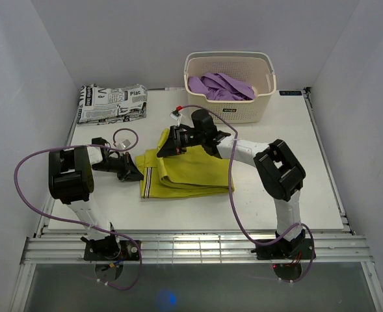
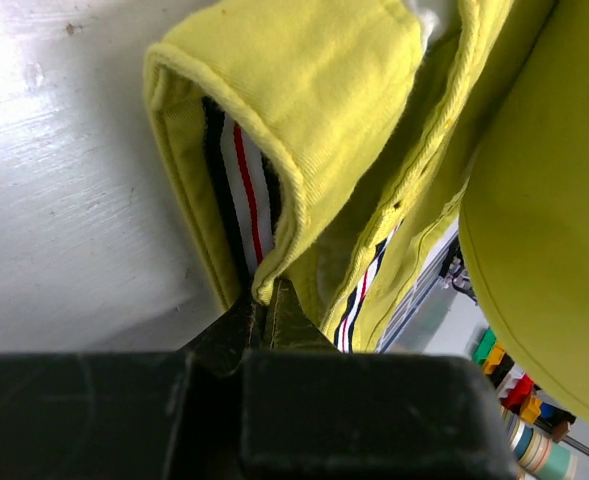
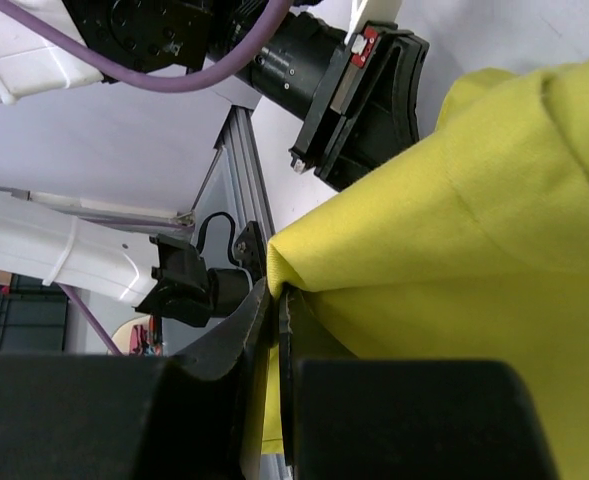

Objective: Fold and stack the trousers
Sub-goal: Fold the trousers, then neatly place the folded trousers to the corner

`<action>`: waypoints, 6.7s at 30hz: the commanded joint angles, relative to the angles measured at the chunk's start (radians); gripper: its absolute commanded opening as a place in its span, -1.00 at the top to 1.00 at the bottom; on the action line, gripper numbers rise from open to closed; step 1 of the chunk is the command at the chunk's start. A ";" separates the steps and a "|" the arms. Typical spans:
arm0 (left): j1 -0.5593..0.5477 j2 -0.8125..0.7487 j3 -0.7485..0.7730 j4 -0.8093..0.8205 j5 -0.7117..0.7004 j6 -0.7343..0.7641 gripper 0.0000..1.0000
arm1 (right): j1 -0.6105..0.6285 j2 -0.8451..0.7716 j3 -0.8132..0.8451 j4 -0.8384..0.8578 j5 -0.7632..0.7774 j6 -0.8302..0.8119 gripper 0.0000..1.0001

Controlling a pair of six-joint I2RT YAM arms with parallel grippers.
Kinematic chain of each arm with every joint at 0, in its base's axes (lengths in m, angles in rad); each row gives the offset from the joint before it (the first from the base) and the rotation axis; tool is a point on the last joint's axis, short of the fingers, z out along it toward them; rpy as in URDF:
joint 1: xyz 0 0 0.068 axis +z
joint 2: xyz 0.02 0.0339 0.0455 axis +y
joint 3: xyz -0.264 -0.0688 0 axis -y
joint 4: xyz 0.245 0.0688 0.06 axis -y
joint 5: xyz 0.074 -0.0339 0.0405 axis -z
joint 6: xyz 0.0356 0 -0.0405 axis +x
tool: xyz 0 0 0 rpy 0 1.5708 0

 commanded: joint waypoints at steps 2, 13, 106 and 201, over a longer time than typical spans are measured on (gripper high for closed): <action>-0.015 -0.019 -0.027 0.025 -0.038 0.009 1.00 | 0.032 0.040 0.091 0.111 0.009 0.050 0.84; -0.015 -0.016 -0.033 0.036 -0.043 -0.005 1.00 | 0.112 0.136 0.154 0.145 0.037 0.101 0.84; 0.021 -0.237 0.156 -0.220 0.226 0.093 -0.01 | -0.364 -0.463 -0.541 -0.457 -0.176 -0.559 -0.25; 0.036 -0.274 -0.171 0.109 -0.741 -0.597 1.00 | -0.039 -0.120 -0.315 -0.438 0.664 -0.094 -0.80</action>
